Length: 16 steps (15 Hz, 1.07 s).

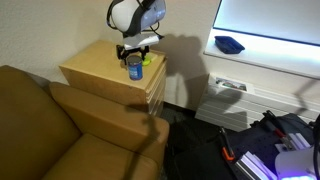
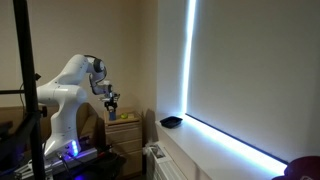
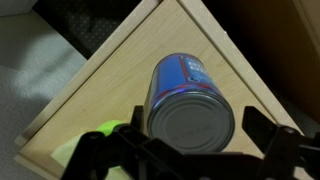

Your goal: Move the can to the black bowl on the window sill

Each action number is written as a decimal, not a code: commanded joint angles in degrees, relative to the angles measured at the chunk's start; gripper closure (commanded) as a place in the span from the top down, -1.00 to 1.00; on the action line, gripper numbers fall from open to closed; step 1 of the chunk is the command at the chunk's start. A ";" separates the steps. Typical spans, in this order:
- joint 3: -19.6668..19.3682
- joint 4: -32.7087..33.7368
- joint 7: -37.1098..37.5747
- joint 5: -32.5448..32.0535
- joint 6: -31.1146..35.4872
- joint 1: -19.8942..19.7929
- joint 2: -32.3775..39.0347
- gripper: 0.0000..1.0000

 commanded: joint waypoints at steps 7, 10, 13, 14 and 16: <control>-0.07 0.28 -0.41 -0.04 1.23 0.16 0.06 0.10; 0.26 0.29 -0.35 0.90 0.80 -0.51 0.01 0.10; 4.40 -0.11 -3.76 7.11 -4.17 -4.27 -3.70 0.10; 5.15 -0.68 -5.01 8.51 -6.33 -5.11 -6.34 0.10; 4.82 -1.36 -4.67 8.99 -6.79 -5.33 -9.74 0.10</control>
